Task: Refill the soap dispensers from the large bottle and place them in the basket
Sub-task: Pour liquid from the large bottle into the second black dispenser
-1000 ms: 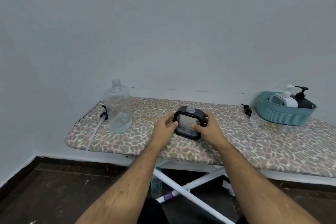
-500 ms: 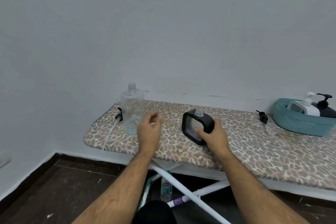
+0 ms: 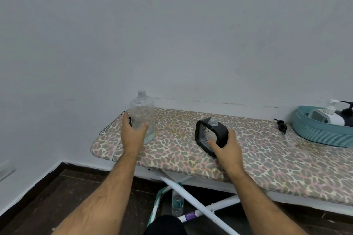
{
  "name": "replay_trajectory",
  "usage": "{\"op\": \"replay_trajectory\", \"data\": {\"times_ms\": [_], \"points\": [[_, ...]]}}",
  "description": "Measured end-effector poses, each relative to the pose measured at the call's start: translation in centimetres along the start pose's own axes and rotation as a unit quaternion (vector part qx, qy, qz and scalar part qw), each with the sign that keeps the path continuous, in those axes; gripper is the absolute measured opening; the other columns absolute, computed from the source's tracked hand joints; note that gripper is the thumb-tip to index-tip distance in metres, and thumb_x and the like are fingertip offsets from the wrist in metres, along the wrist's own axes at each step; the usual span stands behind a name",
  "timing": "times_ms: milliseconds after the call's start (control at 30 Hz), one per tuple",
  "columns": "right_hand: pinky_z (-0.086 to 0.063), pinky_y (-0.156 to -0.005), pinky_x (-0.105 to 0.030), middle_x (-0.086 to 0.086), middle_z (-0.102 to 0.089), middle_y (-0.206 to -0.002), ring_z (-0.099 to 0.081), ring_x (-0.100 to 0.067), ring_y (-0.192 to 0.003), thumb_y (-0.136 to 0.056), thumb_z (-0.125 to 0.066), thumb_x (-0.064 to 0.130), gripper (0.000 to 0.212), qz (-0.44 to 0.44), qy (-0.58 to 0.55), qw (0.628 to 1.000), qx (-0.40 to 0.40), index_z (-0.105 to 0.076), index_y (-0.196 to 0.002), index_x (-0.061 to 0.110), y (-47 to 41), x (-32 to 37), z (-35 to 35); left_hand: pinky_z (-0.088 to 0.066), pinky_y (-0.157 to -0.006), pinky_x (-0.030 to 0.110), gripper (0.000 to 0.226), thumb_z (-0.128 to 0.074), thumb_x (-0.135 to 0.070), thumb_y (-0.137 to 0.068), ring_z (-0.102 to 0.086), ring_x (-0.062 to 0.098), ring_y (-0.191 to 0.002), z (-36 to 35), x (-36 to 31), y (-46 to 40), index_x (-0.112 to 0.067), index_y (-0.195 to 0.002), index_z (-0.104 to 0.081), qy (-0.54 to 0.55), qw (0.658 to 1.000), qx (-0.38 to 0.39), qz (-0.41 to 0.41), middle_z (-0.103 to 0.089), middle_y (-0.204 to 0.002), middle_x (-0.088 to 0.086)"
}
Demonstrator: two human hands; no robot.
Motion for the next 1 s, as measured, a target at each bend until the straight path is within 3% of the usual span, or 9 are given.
{"op": "replay_trajectory", "data": {"times_ms": [67,167,267,367,500,600,733,833,1000], "points": [[-0.052,-0.078,-0.029,0.011,-0.062,-0.107,-0.063,-0.013,-0.093,-0.085,-0.077,0.031,0.057,0.001,-0.001,1.0,0.001,-0.046,-0.132,0.025,0.0,-0.1,-0.1,-0.044,-0.094,0.032,0.061,-0.079,-0.015,-0.079,-0.055,0.014,-0.115,-0.4,0.2,-0.1,-0.03,-0.129,-0.048,0.014,1.0,0.024,0.002,-0.057,-0.127,-0.007],[-0.054,-0.079,-0.031,0.01,-0.064,-0.109,-0.064,-0.014,-0.095,-0.084,-0.078,0.031,0.059,0.0,0.0,1.0,0.003,-0.045,-0.132,0.025,-0.1,-0.3,-0.1,-0.046,-0.094,0.031,0.052,-0.08,-0.016,-0.078,-0.058,0.014,-0.114,-0.9,0.8,-0.4,-0.031,-0.119,-0.051,0.016,1.0,0.011,0.024,-0.059,-0.122,-0.008],[-0.055,-0.08,-0.033,0.009,-0.064,-0.11,-0.064,-0.015,-0.095,-0.083,-0.078,0.03,0.061,-0.006,0.002,1.0,0.007,-0.044,-0.133,0.024,-0.1,-0.5,-0.1,-0.049,-0.097,0.038,0.055,-0.082,-0.024,-0.076,-0.058,0.019,-0.115,-1.3,0.9,-0.5,-0.02,-0.124,-0.055,-0.029,0.999,0.0,0.028,-0.06,-0.123,-0.002],[-0.05,-0.074,-0.026,0.008,-0.064,-0.108,-0.064,-0.015,-0.092,-0.082,-0.079,0.028,0.063,-0.009,0.008,1.0,0.004,-0.044,-0.134,0.024,-0.1,-0.5,0.0,-0.047,-0.101,0.042,0.069,-0.084,-0.031,-0.074,-0.054,0.019,-0.118,-1.6,0.3,0.2,-0.017,-0.134,-0.051,-0.071,0.997,0.0,0.004,-0.057,-0.129,0.001],[-0.051,-0.07,-0.026,0.009,-0.065,-0.103,-0.065,-0.015,-0.089,-0.08,-0.08,0.031,0.064,-0.016,0.014,1.0,-0.016,-0.044,-0.132,0.024,0.2,-0.4,0.3,-0.047,-0.098,0.032,0.068,-0.082,-0.024,-0.078,-0.054,0.017,-0.12,-2.4,-0.4,1.4,-0.019,-0.137,-0.049,-0.061,0.998,0.024,-0.013,-0.056,-0.134,-0.001],[-0.049,-0.065,-0.022,0.01,-0.067,-0.101,-0.065,-0.012,-0.085,-0.079,-0.08,0.034,0.057,-0.024,0.027,0.999,-0.025,-0.047,-0.124,0.025,0.5,-0.4,0.6,-0.054,-0.093,0.034,0.067,-0.081,-0.022,-0.079,-0.058,0.016,-0.112,-2.9,-0.9,2.3,-0.024,-0.138,-0.048,-0.046,0.998,0.038,-0.026,-0.056,-0.134,-0.003],[-0.044,-0.061,-0.014,0.013,-0.066,-0.098,-0.064,-0.007,-0.086,-0.078,-0.081,0.036,0.051,-0.026,0.014,0.999,-0.026,-0.051,-0.117,0.027,0.6,-0.4,0.8,-0.043,-0.075,0.012,0.058,-0.078,-0.018,-0.083,-0.054,0.0,-0.09,-3.7,-2.5,3.6,-0.02,-0.136,-0.053,-0.051,0.995,0.052,-0.068,-0.054,-0.109,-0.019],[-0.045,-0.062,-0.013,0.012,-0.066,-0.099,-0.065,-0.007,-0.087,-0.079,-0.082,0.033,0.049,-0.028,-0.002,0.999,-0.022,-0.052,-0.117,0.024,0.4,-0.7,1.2,-0.051,-0.067,0.02,0.049,-0.075,-0.022,-0.086,-0.055,-0.001,-0.08,-4.6,-3.2,4.8,-0.037,-0.126,-0.05,-0.039,0.991,0.082,-0.095,-0.049,-0.091,-0.029],[-0.045,-0.065,-0.012,0.014,-0.064,-0.099,-0.062,-0.005,-0.086,-0.078,-0.083,0.03,0.051,-0.026,-0.013,0.999,-0.028,-0.05,-0.117,0.026,0.0,-0.8,2.5,-0.056,-0.079,0.031,0.048,-0.071,-0.038,-0.088,-0.061,0.009,-0.097,-6.1,-3.2,5.4,-0.026,-0.132,-0.056,-0.077,0.982,0.094,-0.143,-0.062,-0.11,-0.014]]}}
Point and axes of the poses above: each hand's wrist, its own y-axis away from the middle knuckle, its own z-axis out of the back of the hand, x = y × z, the point moved 3 cm from there along -y, towards the middle knuckle
